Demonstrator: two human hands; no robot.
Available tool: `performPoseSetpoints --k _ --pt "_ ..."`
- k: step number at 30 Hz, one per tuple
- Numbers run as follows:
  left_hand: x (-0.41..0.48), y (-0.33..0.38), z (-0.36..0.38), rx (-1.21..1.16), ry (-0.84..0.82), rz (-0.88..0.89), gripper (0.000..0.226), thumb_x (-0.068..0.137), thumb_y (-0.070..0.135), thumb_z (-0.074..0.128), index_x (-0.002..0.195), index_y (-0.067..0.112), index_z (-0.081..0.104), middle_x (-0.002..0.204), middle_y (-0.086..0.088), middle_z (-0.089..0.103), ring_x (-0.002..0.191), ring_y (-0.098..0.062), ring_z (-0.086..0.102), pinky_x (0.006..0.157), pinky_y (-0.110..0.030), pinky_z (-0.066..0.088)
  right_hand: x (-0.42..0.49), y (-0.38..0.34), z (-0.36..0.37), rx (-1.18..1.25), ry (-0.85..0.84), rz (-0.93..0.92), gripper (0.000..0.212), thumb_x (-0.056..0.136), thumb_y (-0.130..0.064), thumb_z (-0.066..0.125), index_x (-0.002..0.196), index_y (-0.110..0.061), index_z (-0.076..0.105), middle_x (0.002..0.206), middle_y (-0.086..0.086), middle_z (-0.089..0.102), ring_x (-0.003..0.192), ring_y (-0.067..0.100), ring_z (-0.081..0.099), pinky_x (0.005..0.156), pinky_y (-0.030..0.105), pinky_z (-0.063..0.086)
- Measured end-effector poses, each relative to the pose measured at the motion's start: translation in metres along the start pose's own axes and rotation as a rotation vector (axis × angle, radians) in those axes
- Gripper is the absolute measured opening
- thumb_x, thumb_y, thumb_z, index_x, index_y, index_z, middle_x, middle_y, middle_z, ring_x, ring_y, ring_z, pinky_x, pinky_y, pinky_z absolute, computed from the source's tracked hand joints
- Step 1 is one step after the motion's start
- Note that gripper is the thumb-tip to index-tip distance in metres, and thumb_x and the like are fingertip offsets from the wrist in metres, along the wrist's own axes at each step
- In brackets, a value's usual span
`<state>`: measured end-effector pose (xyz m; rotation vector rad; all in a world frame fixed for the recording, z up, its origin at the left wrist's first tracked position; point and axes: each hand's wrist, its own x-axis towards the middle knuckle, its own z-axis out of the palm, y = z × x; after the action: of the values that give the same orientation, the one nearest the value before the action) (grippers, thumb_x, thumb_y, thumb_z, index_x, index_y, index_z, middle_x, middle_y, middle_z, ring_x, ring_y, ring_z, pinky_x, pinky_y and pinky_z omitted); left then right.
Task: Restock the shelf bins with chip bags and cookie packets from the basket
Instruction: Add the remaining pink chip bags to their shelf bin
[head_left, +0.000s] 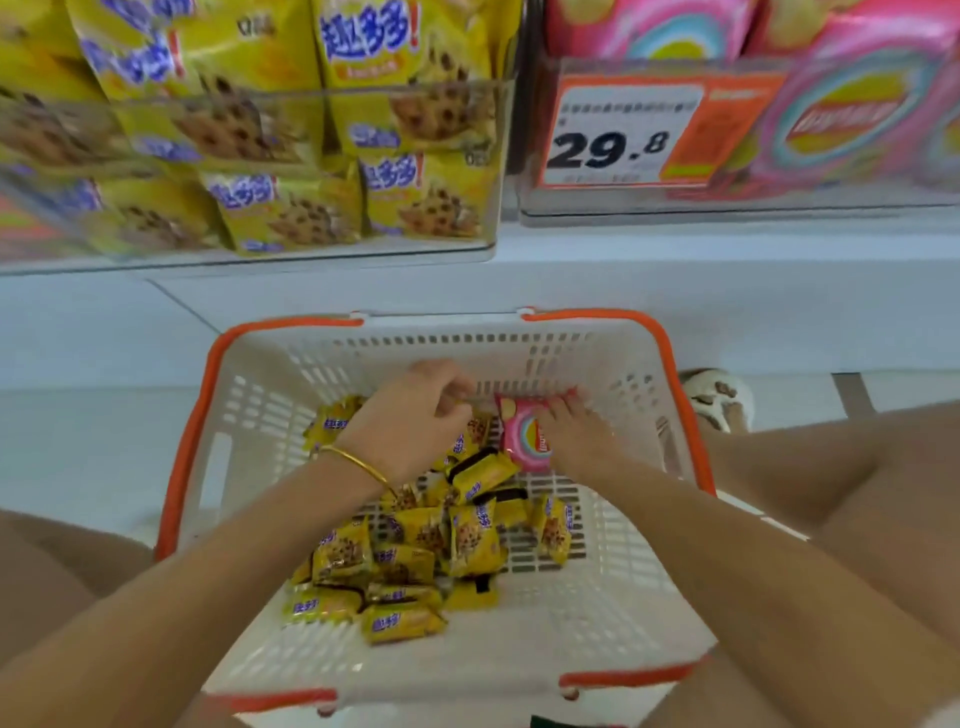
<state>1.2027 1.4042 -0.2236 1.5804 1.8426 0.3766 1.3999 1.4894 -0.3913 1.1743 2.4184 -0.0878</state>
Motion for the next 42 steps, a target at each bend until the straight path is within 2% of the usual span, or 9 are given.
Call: performPoseSetpoints --k 3,9,17,21,26,29,34,38,42 --pt "-0.002 -0.008 0.001 -0.014 -0.003 -0.036 0.019 0.094 0.018 0.051 0.111 0.019 0.058 0.106 0.007 0.057 0.093 -0.004 0.054 0.079 -0.016 0.041 0.018 -0.005 0.030 0.028 -0.007 0.001 0.024 0.066 -0.018 0.062 0.087 -0.016 0.074 0.085 0.004 0.069 0.082 0.024 0.066 0.076 0.036 0.055" --pt "-0.008 -0.018 0.002 -0.024 -0.025 -0.068 0.016 0.094 0.020 0.050 0.109 0.022 0.057 0.101 0.011 0.054 0.089 0.000 0.051 0.069 -0.007 0.040 0.016 -0.004 0.012 -0.080 -0.232 0.069 0.069 0.081 -0.053 0.061 0.132 -0.011 0.042 0.136 0.010 0.042 0.130 0.030 0.035 0.106 0.042 0.029" --pt "-0.003 -0.004 0.013 -0.066 -0.093 -0.148 0.032 0.094 0.026 0.050 0.125 0.018 0.050 0.117 0.001 0.057 0.103 -0.013 0.056 0.078 -0.020 0.046 -0.007 0.012 -0.044 0.096 -0.148 0.179 0.038 0.080 -0.034 0.065 0.109 -0.014 0.053 0.090 -0.002 0.059 0.081 0.017 0.060 0.068 0.029 0.045" --pt "0.002 0.025 0.013 -0.107 -0.113 -0.202 0.062 0.093 0.044 0.051 0.141 0.011 0.031 0.139 -0.007 0.043 0.122 -0.022 0.047 0.097 -0.030 0.041 -0.042 0.030 -0.130 0.498 -0.260 0.165 0.063 0.066 -0.048 0.080 0.106 -0.008 0.051 0.084 -0.001 0.059 0.077 0.017 0.060 0.064 0.029 0.048" --pt "0.015 0.103 -0.026 -0.409 0.047 -0.011 0.036 0.088 0.027 0.063 0.115 0.012 0.046 0.102 -0.003 0.057 0.091 -0.024 0.063 0.082 -0.040 0.054 -0.121 0.075 -0.225 1.146 -0.018 -0.081 0.026 0.080 -0.033 0.074 0.099 -0.020 0.063 0.098 -0.004 0.068 0.094 0.011 0.065 0.085 0.027 0.052" --pt "0.012 0.155 -0.065 -0.472 0.153 0.181 0.026 0.083 0.019 0.069 0.102 0.020 0.052 0.106 -0.010 0.058 0.095 -0.029 0.062 0.080 -0.052 0.054 -0.168 0.107 -0.262 1.297 0.125 -0.068 0.052 0.072 -0.053 0.073 0.117 -0.030 0.057 0.114 -0.014 0.065 0.106 0.000 0.060 0.094 0.025 0.049" --pt "0.005 0.227 -0.112 -0.424 0.430 0.573 0.028 0.086 0.016 0.065 0.106 0.024 0.047 0.098 0.009 0.055 0.080 -0.006 0.059 0.075 -0.022 0.053 -0.205 0.158 -0.317 1.346 0.597 -0.033 0.049 0.061 -0.043 0.069 0.105 -0.021 0.064 0.098 -0.007 0.070 0.084 0.002 0.064 0.065 0.011 0.048" --pt "0.028 0.234 -0.139 0.111 0.851 0.647 0.047 0.081 0.025 0.062 0.122 0.006 0.051 0.123 -0.016 0.047 0.112 -0.025 0.047 0.098 -0.032 0.036 -0.178 0.194 -0.345 1.331 0.906 0.049 0.043 0.071 -0.036 0.081 0.103 -0.013 0.064 0.097 0.008 0.070 0.083 0.006 0.063 0.072 0.028 0.052" --pt "0.054 0.225 -0.147 0.473 0.940 0.523 0.068 0.076 0.028 0.074 0.136 0.012 0.046 0.140 -0.027 0.036 0.128 -0.046 0.034 0.100 -0.054 0.034 -0.134 0.206 -0.358 1.227 1.085 0.116 0.054 0.066 -0.030 0.084 0.107 -0.015 0.054 0.097 0.000 0.065 0.092 0.011 0.064 0.082 0.031 0.054"
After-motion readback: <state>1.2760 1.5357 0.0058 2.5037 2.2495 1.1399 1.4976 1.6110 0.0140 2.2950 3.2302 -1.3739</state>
